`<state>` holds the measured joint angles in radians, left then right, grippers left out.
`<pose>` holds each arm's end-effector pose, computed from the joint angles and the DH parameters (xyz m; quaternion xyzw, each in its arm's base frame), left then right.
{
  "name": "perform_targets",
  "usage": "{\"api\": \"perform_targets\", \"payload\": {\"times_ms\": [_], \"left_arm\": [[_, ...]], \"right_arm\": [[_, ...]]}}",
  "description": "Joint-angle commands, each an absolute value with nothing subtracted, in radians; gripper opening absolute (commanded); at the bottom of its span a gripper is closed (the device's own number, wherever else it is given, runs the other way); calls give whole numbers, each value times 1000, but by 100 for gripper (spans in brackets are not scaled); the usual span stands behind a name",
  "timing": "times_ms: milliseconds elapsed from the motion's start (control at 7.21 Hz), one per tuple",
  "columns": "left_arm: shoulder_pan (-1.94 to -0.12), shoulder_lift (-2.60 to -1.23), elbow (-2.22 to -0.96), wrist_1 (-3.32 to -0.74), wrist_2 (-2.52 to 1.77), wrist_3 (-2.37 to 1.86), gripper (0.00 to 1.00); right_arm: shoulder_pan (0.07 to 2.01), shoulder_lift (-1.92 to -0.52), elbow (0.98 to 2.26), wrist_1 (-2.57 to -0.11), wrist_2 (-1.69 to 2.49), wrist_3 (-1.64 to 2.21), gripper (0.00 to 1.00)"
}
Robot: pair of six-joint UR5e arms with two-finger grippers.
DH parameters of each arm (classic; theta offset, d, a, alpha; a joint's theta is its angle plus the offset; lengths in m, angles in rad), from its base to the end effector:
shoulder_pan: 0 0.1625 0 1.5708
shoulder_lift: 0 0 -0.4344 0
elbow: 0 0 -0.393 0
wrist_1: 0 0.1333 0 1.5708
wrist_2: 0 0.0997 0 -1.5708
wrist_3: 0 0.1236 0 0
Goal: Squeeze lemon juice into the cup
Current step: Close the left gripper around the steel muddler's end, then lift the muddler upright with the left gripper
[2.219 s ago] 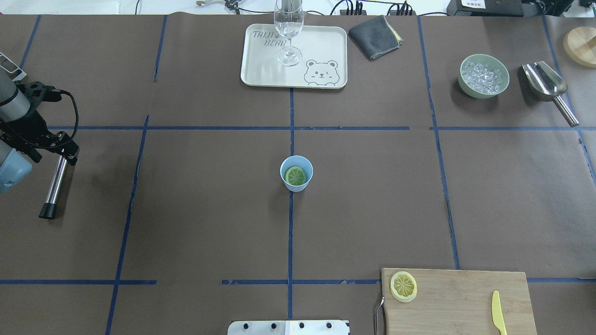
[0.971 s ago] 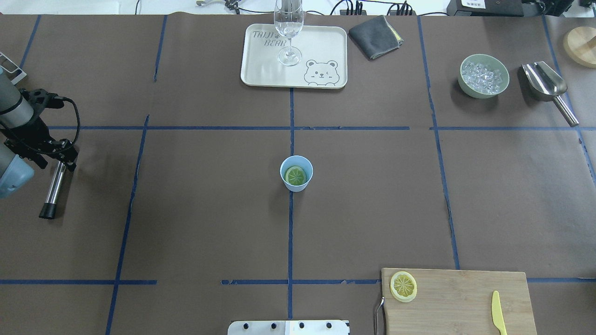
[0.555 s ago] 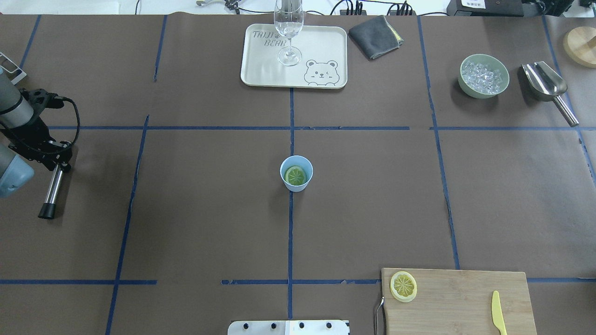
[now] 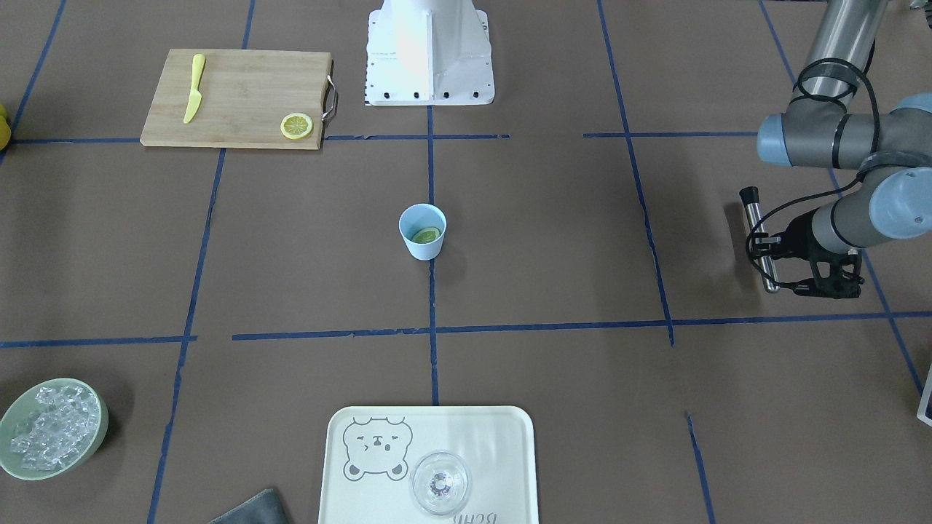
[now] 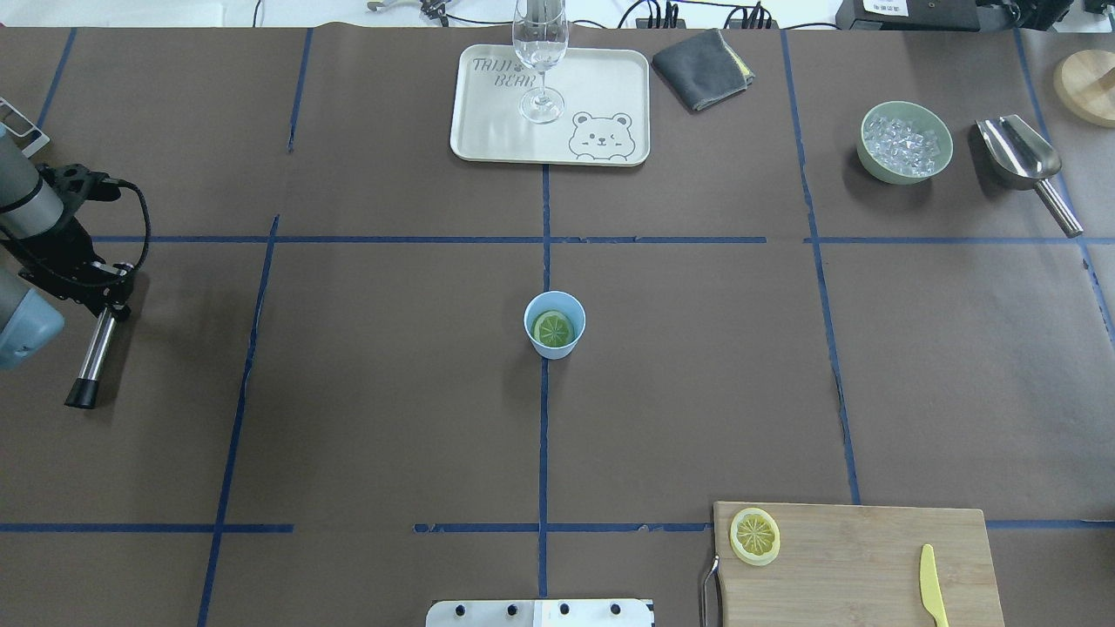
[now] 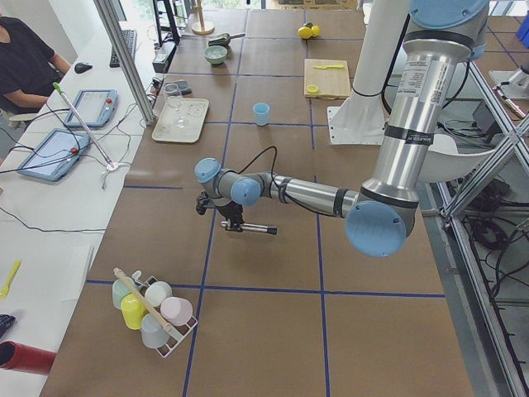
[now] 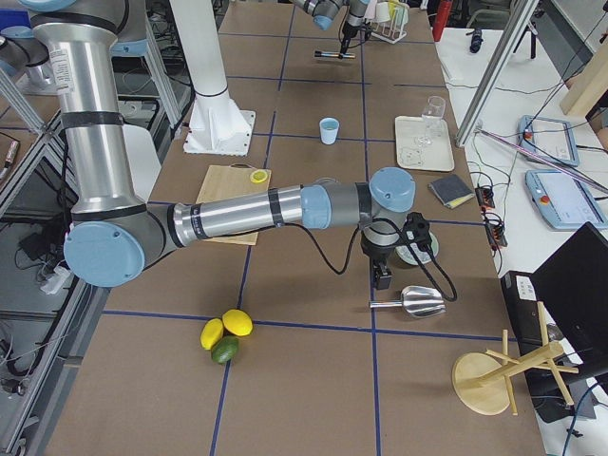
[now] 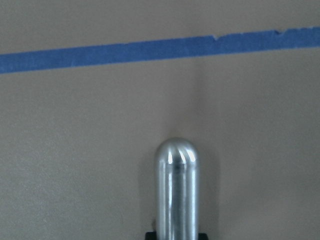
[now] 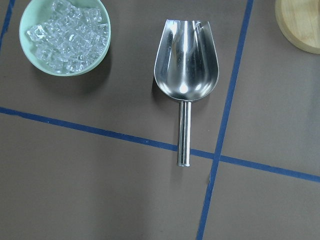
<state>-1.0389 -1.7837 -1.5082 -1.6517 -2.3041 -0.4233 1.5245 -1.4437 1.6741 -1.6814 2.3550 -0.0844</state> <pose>0.2599 -0.5414 0.5948 -0.0680 0.3657 0.0916 0.9237 0.0206 -0.5487 0.5786 0.0626 -0.3803 -0.0831 0.9190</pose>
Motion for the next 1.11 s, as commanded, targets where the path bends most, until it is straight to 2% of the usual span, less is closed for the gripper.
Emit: {"api": "perform_targets", "payload": {"times_ms": [0, 277, 555, 971], "left_arm": [[-1095, -1776, -1682, -1573, -2234, -423, 0], [-1138, -1837, -1799, -1572, -2131, -423, 0], [-1163, -1914, -1908, -1574, -2005, -425, 0], [-1174, -1968, -1997, -1592, -1971, -425, 0]], "right_arm": [[1525, -1451, 1674, -1681, 2350, -86, 100], [1532, -1472, 1671, -1684, 2345, -86, 100], [1549, -1564, 1678, -1678, 2345, -86, 100], [1626, -1588, 1677, -1680, 2349, -89, 100]]}}
